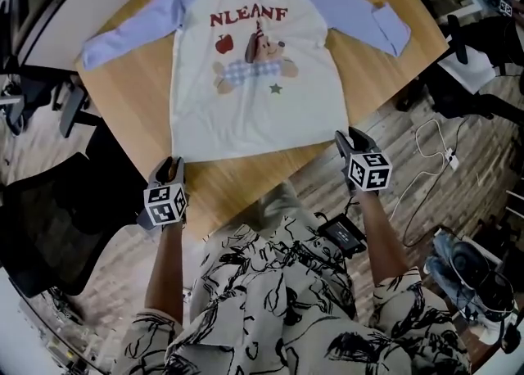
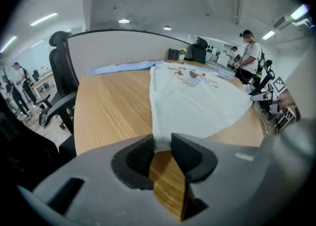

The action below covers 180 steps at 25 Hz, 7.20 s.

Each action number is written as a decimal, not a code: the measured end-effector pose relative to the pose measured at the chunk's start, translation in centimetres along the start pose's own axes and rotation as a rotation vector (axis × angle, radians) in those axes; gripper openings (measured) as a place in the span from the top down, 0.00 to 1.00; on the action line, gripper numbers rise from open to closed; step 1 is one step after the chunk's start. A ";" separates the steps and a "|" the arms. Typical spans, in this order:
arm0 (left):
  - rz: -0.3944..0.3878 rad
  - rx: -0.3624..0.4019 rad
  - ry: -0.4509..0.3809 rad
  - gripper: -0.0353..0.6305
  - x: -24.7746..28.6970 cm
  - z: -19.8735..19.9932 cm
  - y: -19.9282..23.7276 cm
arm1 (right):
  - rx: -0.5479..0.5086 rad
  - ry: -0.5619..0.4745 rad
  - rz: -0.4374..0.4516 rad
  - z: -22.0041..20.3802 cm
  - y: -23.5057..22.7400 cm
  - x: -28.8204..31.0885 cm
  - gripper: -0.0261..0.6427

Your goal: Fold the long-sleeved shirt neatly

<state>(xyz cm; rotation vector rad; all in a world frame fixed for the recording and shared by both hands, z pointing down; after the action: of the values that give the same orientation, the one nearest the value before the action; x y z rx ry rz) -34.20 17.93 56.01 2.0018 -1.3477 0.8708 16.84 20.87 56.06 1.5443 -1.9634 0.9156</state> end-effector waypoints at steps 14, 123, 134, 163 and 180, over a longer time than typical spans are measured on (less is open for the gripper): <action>-0.017 -0.050 0.024 0.89 -1.7 -0.3 1.5 | -0.018 0.116 0.099 -3.1 1.8 -2.2 0.89; -0.162 0.110 -0.462 0.92 12.8 48.2 -21.3 | -0.729 0.003 0.814 52.5 6.7 14.4 0.93; -0.046 0.021 -0.309 0.92 17.6 41.7 -6.3 | -0.753 0.054 0.787 48.2 18.8 26.8 0.93; 0.245 -0.344 -0.352 0.58 15.6 30.5 14.7 | -0.822 0.129 0.707 47.4 33.2 41.6 0.56; 0.355 -0.205 -0.251 0.56 14.9 26.4 33.0 | -1.032 0.177 0.796 45.8 53.2 47.7 0.56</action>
<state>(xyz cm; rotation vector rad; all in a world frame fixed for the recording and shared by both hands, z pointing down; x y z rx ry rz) -55.68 -21.38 54.16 1.7853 -1.8934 0.6102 -44.94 -36.82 48.82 0.1001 -2.3243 0.1405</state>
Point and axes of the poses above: the fingertips, and each gripper's own axes: x forward along the fingers, y to its left, z out of its top, the point moved 6 cm from there along -x, backward along the fingers
